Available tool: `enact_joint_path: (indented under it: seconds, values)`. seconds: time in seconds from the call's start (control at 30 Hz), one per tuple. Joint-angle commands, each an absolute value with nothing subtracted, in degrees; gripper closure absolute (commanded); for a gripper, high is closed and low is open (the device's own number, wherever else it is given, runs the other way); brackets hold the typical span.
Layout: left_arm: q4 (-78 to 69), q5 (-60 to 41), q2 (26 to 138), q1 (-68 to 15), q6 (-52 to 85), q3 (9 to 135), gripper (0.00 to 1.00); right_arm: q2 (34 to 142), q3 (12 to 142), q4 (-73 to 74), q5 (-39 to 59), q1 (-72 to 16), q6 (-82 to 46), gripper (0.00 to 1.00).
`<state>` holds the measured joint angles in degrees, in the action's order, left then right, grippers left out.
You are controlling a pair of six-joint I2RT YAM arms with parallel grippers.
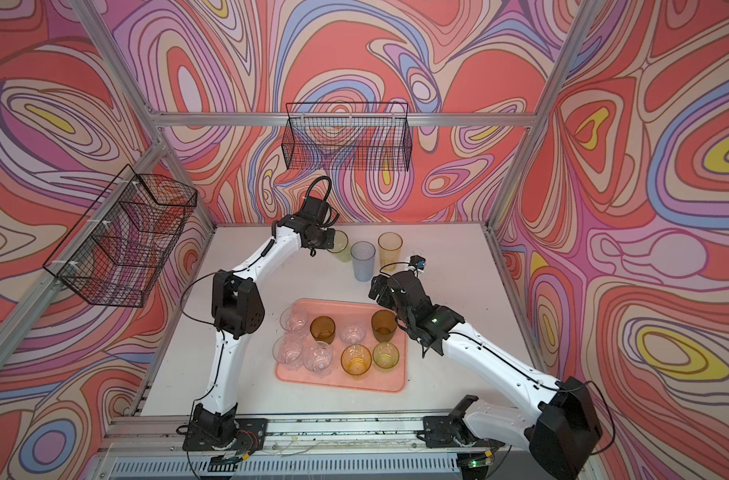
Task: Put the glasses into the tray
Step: 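Close the left gripper on the rim of the tall green glass and lift, then carry the tall green glass with the left gripper and set it on the tray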
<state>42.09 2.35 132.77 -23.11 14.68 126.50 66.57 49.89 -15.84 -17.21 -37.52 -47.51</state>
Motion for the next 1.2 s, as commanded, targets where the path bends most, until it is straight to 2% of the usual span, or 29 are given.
enact_joint_path:
  seconds: [0.0, 0.6, 0.97, 1.17]
  values:
    - [45.0, 3.3, 129.2, -22.3, 14.7, 123.8, 1.00, 66.6, 50.6, -15.1, -16.7, -37.2, -47.4, 0.02]
    - [50.8, 8.5, 109.3, -21.9, 15.6, 114.4, 1.00, 71.5, 57.8, -16.6, -16.8, -37.3, -37.5, 0.01]
    - [53.9, 3.8, 99.1, -21.9, 18.2, 101.3, 1.00, 73.0, 58.8, -16.4, -15.0, -37.3, -36.9, 0.02]
    - [56.0, 2.6, 98.1, -22.0, 19.0, 98.2, 1.00, 74.2, 58.6, -16.2, -13.6, -37.2, -37.3, 0.02]
